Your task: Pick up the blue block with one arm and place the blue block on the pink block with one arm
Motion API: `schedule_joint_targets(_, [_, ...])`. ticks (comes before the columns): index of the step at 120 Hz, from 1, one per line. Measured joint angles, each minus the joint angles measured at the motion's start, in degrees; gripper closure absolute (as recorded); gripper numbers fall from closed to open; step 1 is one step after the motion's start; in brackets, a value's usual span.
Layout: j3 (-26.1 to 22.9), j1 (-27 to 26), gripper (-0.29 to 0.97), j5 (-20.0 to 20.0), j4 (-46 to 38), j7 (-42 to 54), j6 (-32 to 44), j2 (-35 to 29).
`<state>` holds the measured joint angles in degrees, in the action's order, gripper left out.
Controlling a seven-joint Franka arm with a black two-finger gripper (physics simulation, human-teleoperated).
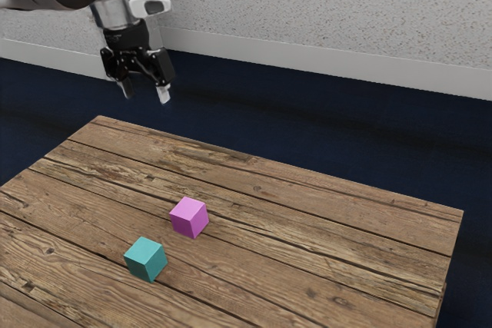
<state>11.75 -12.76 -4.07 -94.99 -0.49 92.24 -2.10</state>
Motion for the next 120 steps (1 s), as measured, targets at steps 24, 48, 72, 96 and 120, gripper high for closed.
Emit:
schedule_joint_targets(24, [-2.67, 3.81, 0.00, 2.35, -13.89, 0.25, 5.28, -7.36])
schedule_joint_targets(48, [-7.39, 8.21, 0.00, 7.83, -40.77, 0.26, 20.95, -17.77])
schedule_joint_targets(72, [-10.50, 8.61, 0.00, 9.10, -51.00, 0.13, 34.03, -17.86])
schedule_joint_targets(96, [-10.69, 8.70, 0.01, 6.91, -54.06, -1.62, 40.46, -15.20])
schedule_joint_targets(120, [-10.70, 9.35, 0.00, 5.69, -55.19, -3.26, 43.49, -12.11])
